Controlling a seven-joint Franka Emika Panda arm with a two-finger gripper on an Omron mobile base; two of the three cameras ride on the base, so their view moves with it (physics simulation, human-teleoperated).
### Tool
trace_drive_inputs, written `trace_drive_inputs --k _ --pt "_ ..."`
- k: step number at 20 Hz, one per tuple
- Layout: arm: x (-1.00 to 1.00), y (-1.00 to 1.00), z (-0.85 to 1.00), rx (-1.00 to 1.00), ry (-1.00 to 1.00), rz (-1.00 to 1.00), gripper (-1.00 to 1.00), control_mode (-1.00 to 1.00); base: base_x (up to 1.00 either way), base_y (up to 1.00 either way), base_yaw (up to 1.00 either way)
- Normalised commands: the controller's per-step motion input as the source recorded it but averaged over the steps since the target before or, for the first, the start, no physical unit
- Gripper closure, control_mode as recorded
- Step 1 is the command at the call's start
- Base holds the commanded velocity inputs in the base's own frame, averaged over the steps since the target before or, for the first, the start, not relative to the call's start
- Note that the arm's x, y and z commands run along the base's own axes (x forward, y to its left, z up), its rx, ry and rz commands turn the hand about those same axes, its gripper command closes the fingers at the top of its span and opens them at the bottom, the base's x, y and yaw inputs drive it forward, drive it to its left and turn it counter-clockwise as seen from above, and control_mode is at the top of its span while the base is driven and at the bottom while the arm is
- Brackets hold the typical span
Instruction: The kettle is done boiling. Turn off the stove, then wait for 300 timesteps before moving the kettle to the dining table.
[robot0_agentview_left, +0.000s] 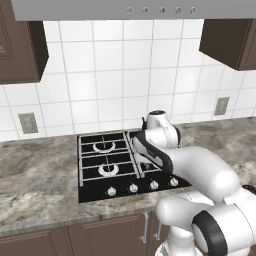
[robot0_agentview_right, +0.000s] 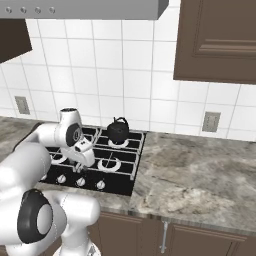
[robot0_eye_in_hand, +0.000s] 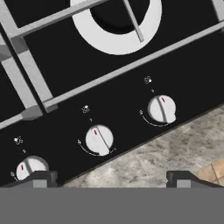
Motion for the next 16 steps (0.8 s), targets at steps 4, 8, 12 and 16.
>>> trace_drive_inputs --k 4,8,12,16 --pt "0.16 -0.14 0.22 0.0 0.0 0.0 -1.0 -1.0 0.0 0.0 0.0" --pt "0.17 -0.18 0.19 0.0 0.0 0.01 -1.0 -1.0 0.0 0.0 0.0" --pt "0.15 -0.19 0.19 0.0 0.0 0.01 -1.0 -1.0 0.0 0.0 0.0" --pt "0.13 -0.19 0.24 0.0 0.0 0.0 -1.0 -1.0 0.0 0.0 0.0"
